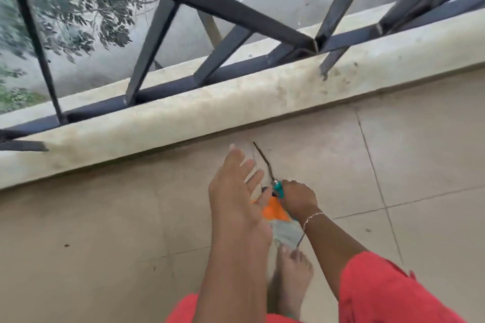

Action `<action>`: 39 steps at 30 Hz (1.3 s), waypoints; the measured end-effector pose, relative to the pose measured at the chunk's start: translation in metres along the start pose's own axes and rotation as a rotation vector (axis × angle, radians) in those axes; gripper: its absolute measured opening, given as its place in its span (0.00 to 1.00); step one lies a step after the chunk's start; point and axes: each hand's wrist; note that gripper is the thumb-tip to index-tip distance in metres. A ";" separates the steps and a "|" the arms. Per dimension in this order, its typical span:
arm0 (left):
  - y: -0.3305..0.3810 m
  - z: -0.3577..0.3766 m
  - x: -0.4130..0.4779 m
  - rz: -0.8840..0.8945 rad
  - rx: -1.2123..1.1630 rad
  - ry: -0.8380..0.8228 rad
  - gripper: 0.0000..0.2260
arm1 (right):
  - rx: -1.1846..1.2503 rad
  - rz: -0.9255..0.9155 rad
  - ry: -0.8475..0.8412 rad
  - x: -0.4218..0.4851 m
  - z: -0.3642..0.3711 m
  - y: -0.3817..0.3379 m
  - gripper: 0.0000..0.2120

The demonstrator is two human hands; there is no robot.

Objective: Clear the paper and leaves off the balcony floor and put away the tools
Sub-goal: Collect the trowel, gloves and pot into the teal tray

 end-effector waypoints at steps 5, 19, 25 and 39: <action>-0.006 0.010 0.006 0.023 0.023 0.025 0.10 | 0.024 0.035 0.032 0.020 0.020 -0.003 0.13; -0.029 -0.045 -0.080 0.338 0.656 0.005 0.03 | 0.111 0.071 -0.055 -0.234 -0.132 0.019 0.18; -0.014 -0.016 -0.182 0.378 0.957 -0.230 0.05 | 0.193 0.155 0.042 -0.368 -0.192 0.052 0.14; -0.136 0.218 -0.311 0.468 1.335 -0.532 0.04 | 0.393 0.348 0.151 -0.483 -0.235 0.293 0.15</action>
Point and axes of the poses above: each hand's wrist, its own x-axis towards the middle knuckle, its own z-axis out of the palm, y = z × x, and after that the axes turned 2 degrees about x, right-handed
